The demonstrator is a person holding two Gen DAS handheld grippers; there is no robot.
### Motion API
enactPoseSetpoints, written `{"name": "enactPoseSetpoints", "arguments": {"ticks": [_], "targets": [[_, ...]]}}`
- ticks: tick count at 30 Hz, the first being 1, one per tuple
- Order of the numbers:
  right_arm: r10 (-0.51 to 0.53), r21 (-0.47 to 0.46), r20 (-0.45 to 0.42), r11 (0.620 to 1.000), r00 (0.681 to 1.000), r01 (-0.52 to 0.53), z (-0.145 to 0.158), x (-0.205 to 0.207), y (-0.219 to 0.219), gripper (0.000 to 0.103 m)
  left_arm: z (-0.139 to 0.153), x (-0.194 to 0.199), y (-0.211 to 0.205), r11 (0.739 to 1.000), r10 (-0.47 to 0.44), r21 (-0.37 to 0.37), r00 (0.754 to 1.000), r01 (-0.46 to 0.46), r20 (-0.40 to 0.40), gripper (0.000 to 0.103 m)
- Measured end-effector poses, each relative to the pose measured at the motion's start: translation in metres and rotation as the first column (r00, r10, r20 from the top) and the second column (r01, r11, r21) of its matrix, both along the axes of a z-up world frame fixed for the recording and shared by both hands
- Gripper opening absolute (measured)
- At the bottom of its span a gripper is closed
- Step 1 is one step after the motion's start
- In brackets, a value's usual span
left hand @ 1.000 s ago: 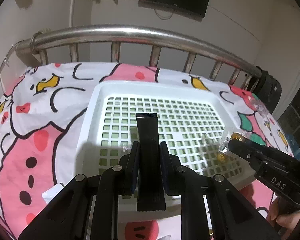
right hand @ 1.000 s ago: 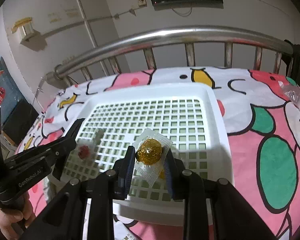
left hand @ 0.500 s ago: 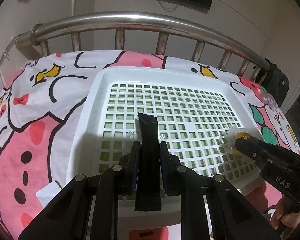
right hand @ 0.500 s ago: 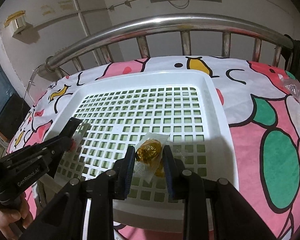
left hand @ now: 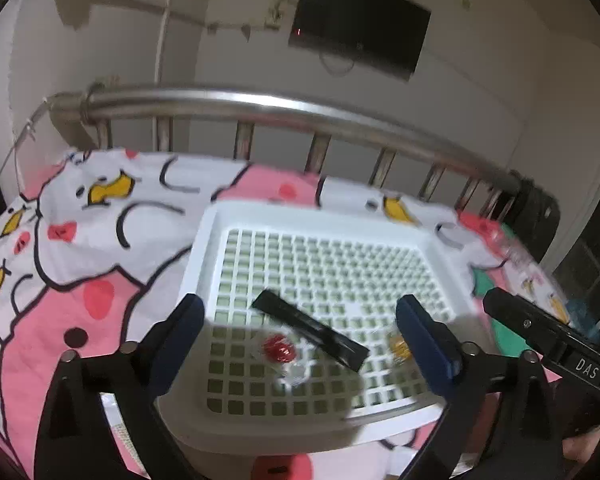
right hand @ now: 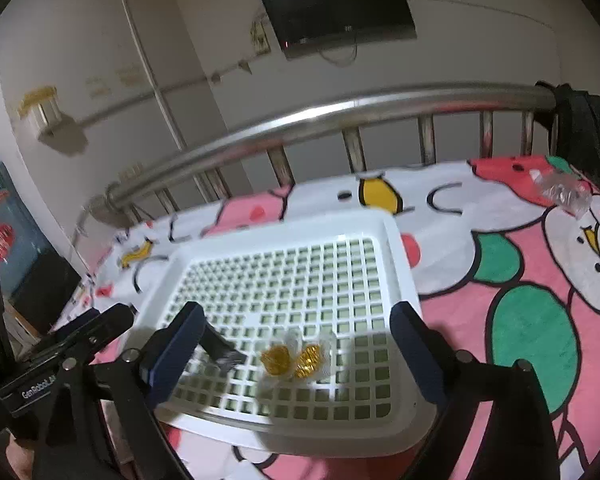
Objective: Organize snacks
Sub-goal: 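Withdraw both tools from the tray toward the remaining snacks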
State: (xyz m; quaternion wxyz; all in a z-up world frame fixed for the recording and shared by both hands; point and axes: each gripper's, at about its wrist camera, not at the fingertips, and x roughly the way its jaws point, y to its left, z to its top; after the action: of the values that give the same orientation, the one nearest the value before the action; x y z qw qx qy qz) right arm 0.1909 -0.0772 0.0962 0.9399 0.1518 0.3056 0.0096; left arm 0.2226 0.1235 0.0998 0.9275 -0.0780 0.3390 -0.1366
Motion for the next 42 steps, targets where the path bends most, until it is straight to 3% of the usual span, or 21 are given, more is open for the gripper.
{"name": "enactPoseSetpoints", "arguments": {"ticks": [10, 13, 18, 29, 42], "targets": [[0.039, -0.041, 0.2, 0.999, 0.979, -0.031, 0.064, -0.06, 0.019, 0.103, 0.062, -0.045, 0.005, 0.998, -0.023, -0.058, 0.987, 0.033, 0.159, 0.103], [0.057, -0.056, 0.218, 0.997, 0.974, -0.045, 0.071, -0.076, 0.024, 0.103, 0.076, -0.067, 0.002, 0.998, -0.033, -0.039, 0.975, 0.042, 0.219, 0.103], [0.077, -0.112, 0.221, 0.992, 0.972, -0.053, 0.074, -0.103, 0.029, 0.103, 0.085, -0.096, -0.001, 0.998, -0.064, 0.003, 0.967, 0.065, 0.245, 0.103], [0.098, -0.166, 0.235, 0.984, 0.967, -0.06, 0.067, -0.16, 0.03, 0.103, 0.075, -0.146, 0.016, 0.997, -0.068, 0.037, 0.968, 0.061, 0.241, 0.103], [0.115, -0.18, 0.212, 0.981, 0.971, -0.077, 0.05, -0.193, 0.034, 0.103, 0.043, -0.179, 0.024, 0.995, -0.089, 0.051, 0.983, 0.081, 0.16, 0.103]]}}
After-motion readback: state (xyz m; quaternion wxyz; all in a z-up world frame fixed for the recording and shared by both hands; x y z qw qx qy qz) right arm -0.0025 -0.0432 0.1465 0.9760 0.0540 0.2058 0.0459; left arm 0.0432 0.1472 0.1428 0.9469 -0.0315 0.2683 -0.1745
